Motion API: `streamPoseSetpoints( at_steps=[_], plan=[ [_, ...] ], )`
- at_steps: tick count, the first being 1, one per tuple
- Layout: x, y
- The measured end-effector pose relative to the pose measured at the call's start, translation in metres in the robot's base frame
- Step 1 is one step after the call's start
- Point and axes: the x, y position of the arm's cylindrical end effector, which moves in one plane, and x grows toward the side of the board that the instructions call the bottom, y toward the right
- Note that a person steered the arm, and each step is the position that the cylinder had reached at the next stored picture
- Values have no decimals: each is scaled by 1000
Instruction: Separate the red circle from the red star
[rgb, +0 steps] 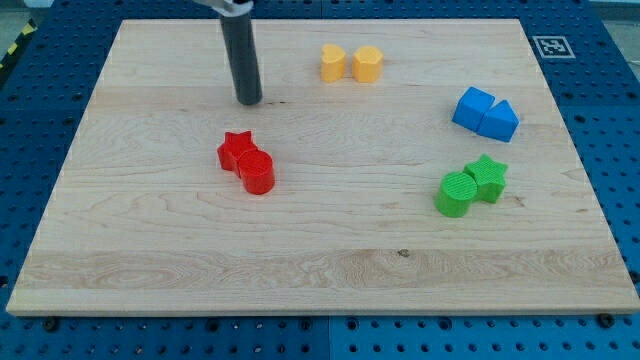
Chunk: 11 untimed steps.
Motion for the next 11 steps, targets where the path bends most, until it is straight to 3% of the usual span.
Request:
streamPoseSetpoints(
  at_steps=[2,4,8,11],
  plan=[
    [5,9],
    [70,14],
    [135,10],
    [174,44]
  ],
)
